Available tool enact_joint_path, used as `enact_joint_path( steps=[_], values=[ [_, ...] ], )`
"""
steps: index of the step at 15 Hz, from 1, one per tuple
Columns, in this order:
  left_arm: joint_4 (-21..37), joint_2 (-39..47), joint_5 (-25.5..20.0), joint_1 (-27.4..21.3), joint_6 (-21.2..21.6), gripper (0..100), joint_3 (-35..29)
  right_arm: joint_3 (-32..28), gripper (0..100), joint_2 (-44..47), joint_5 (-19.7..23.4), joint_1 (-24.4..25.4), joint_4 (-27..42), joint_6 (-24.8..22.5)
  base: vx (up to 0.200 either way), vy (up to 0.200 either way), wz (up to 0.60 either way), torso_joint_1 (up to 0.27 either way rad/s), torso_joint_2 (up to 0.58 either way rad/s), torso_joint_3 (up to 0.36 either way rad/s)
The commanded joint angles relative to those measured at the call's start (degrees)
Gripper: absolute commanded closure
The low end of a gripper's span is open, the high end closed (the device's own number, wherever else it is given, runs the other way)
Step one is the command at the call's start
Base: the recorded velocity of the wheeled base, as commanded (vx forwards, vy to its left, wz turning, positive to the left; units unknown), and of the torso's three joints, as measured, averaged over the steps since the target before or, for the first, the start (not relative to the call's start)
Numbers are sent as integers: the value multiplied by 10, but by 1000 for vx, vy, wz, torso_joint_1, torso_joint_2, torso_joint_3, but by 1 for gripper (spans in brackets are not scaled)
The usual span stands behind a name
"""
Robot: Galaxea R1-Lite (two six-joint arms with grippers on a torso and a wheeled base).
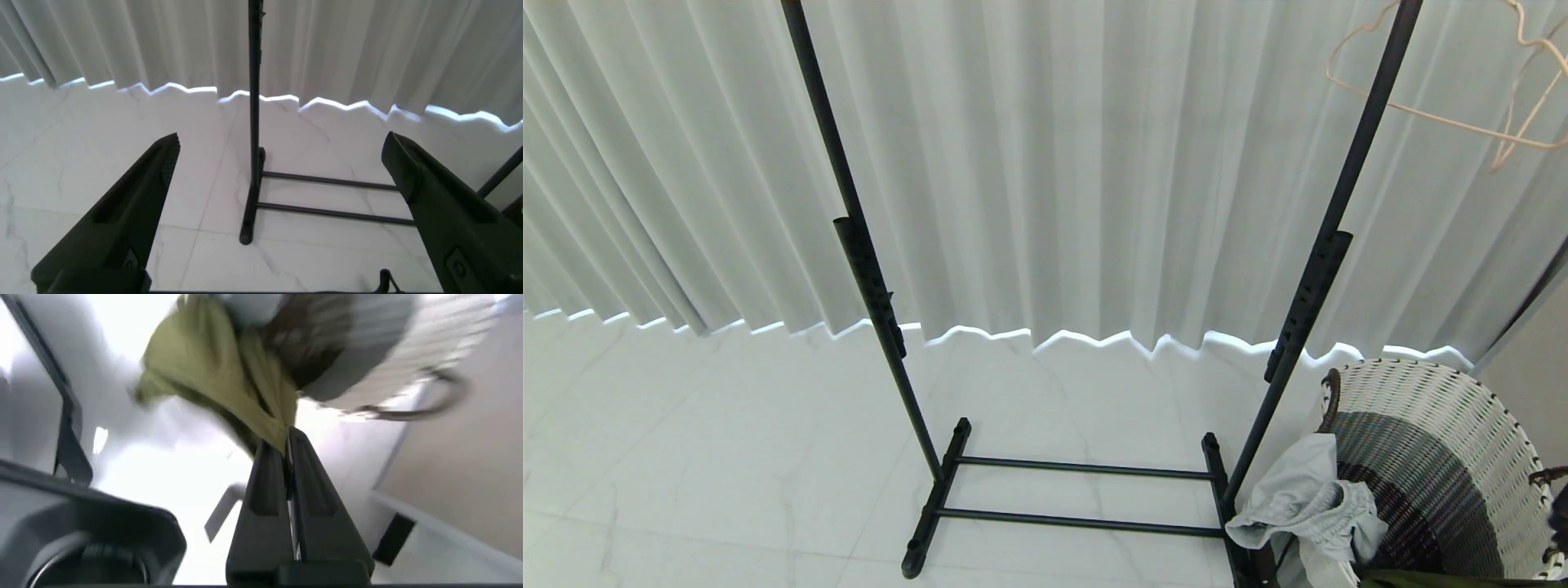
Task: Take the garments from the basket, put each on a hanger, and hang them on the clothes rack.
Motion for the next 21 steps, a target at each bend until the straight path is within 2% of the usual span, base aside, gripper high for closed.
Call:
enact_joint_path(
  steps=[1, 4, 9, 14, 18, 21],
  values=[
    [0, 0, 0, 0, 0, 0, 0, -91, 100, -121, 8, 0, 77, 1, 0, 0, 0, 0, 0, 0],
    [0, 0, 0, 0, 0, 0, 0, -170, 100, -161, 10, 0, 141, 1, 0, 0, 0, 0, 0, 0],
    [0, 0, 0, 0, 0, 0, 0, -226, 100, -171, 12, 0, 144, 1, 0, 0, 0, 0, 0, 0],
    [0, 0, 0, 0, 0, 0, 0, -195, 100, -215, 12, 0, 147, 1, 0, 0, 0, 0, 0, 0],
    [0, 0, 0, 0, 2, 0, 0, -195, 100, -219, 12, 0, 144, 1, 0, 0, 0, 0, 0, 0],
    [0, 0, -1, 0, 3, 0, 0, -195, 100, -218, 12, 0, 144, 1, -200, 0, 0, 6, 4, -2]
  ],
)
